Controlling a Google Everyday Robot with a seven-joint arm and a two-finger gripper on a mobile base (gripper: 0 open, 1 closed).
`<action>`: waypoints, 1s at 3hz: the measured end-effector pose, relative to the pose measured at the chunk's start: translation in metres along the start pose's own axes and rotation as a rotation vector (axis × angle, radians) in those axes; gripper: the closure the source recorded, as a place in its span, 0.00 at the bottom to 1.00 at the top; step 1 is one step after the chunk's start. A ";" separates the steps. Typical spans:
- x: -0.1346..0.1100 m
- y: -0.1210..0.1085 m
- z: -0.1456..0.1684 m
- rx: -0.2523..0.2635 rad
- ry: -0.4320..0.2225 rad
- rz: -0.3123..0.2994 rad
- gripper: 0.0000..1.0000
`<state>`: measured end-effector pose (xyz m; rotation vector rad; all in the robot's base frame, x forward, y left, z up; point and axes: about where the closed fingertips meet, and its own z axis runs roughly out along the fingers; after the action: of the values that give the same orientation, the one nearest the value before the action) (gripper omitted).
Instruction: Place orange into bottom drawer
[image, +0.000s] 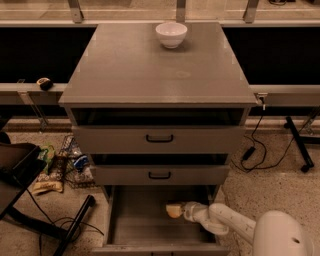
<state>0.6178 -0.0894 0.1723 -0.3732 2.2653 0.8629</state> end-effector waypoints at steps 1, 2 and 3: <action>0.011 -0.005 0.016 0.046 -0.007 -0.060 1.00; 0.011 -0.007 0.018 0.061 -0.006 -0.066 0.77; 0.011 -0.007 0.018 0.061 -0.006 -0.066 0.53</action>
Offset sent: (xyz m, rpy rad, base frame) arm 0.0014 0.0067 -0.0149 -0.0444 -0.0368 0.0021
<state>0.6219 -0.0825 0.1515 -0.4143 2.2553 0.7593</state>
